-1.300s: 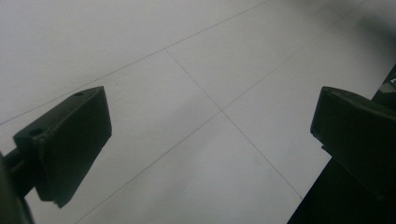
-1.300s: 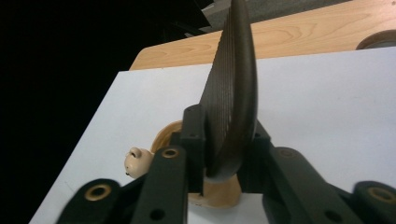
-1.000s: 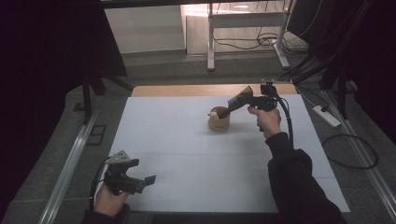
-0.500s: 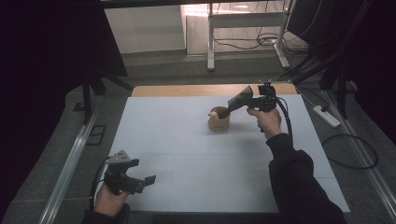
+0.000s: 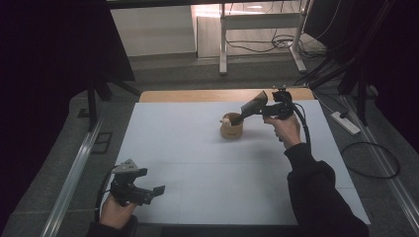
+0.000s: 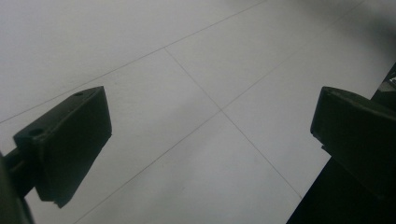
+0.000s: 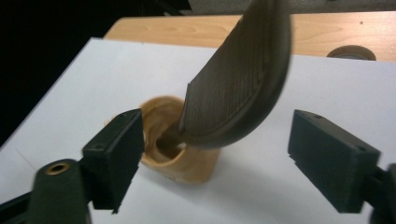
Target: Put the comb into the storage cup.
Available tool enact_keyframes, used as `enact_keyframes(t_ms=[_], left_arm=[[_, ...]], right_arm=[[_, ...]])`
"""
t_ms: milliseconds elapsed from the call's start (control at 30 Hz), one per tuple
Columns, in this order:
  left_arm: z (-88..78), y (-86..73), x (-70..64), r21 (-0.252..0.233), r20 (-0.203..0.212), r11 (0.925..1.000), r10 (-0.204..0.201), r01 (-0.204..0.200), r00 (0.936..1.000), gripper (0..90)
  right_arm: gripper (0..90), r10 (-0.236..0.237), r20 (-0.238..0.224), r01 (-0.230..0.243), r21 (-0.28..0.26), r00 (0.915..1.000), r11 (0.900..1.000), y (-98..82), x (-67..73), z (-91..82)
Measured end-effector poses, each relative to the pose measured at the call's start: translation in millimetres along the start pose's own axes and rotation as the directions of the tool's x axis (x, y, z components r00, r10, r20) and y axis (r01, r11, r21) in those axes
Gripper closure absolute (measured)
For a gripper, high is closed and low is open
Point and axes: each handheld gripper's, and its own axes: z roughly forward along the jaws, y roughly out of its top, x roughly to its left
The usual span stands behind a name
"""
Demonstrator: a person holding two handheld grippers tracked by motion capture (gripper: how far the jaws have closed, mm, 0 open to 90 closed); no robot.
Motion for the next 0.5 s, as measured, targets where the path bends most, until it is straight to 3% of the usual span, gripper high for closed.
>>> enact_keyframes(t_ms=[100,500], left_arm=[[0.1,0.1,0.1,0.001,0.002,1.0,0.0,0.0,1.0,0.0],[-0.1,-0.1,0.4,-0.001,0.003,1.0,0.0,0.0,1.0,0.0]], right_arm=[[13.4,-0.027,0.017,0.027,0.011,0.9995,1.0,-1.4,3.3,-0.6],[6.4,-0.103,-0.003,0.103,0.004,0.9947,0.995,-6.7,9.8,-8.6]])
